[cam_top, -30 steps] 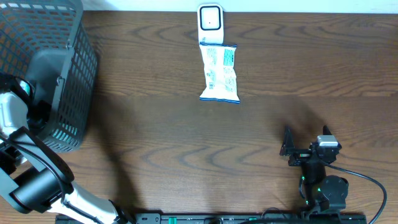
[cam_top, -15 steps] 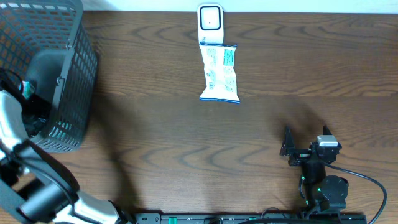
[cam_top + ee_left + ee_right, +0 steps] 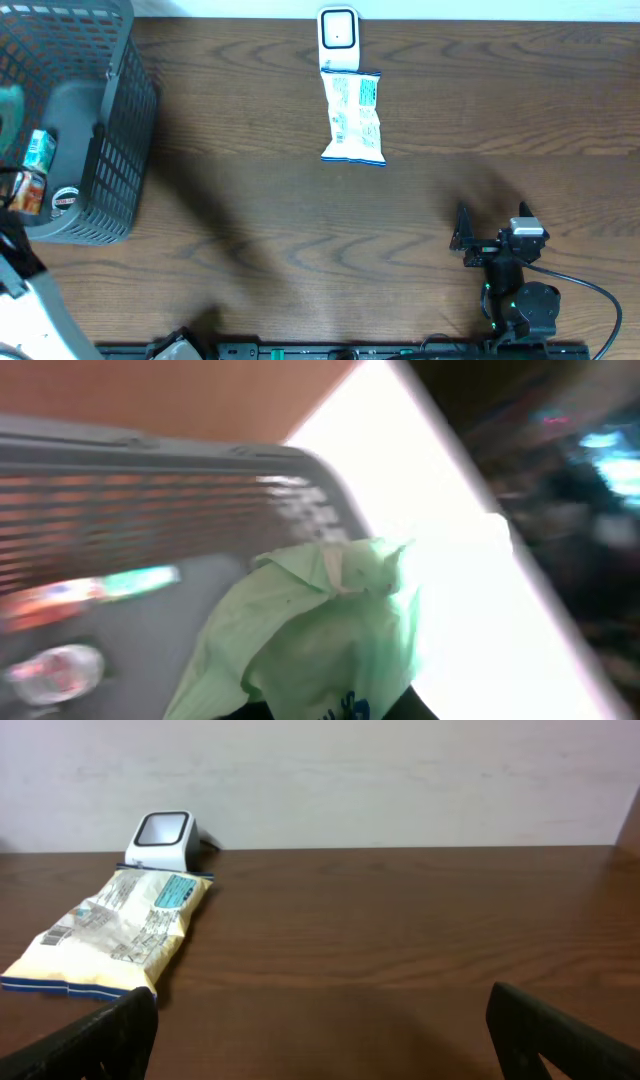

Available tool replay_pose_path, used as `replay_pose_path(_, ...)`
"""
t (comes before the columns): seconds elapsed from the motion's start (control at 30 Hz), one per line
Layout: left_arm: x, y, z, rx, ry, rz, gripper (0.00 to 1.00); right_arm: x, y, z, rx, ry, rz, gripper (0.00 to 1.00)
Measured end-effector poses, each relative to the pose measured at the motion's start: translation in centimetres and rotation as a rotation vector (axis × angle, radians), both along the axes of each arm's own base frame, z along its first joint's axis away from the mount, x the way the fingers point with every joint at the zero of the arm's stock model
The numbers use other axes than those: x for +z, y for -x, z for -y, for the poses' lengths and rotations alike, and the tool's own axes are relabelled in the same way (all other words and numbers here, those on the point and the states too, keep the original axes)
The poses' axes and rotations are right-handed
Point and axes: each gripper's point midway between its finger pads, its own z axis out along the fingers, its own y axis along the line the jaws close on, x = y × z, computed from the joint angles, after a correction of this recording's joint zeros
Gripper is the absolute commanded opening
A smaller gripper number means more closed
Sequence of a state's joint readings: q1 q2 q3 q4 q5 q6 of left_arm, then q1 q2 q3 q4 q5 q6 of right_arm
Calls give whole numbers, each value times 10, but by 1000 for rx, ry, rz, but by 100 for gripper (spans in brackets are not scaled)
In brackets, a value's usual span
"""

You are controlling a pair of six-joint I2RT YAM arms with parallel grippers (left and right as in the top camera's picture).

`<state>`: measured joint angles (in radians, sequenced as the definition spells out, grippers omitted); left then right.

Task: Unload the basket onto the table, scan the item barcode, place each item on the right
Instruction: 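Carry the green wipes pack to the scanner and release it beside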

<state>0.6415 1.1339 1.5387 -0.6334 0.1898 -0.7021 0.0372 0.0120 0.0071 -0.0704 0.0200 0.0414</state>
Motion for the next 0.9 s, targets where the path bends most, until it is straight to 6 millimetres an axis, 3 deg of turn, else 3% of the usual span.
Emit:
replay_pose_path(0.07,17,-12,36,-129,17,78,7,0,0,0,0,0,0,99)
replay_pose_path(0.13,17,-27,67,-236,45,88,7,0,0,0,0,0,0,99)
replay_pose_path(0.2,9,-50,114,-401,79,66,7,0,0,0,0,0,0,99)
replay_pose_path(0.3,-12,-78,166,-575,92,2,8,0,0,0,0,0,0,99)
replay_pose_path(0.37,-36,-99,208,-703,90,-71,8,0,0,0,0,0,0,99)
replay_pose_path(0.6,-133,-148,316,-968,89,-299,8,0,0,0,1,0,0,99)
replay_pose_path(0.73,-179,-168,370,-1067,82,-352,8,0,0,0,1,0,0,99)
replay_pose_path(0.9,-219,-187,425,-1148,83,-344,8,0,0,0,1,0,0,99)
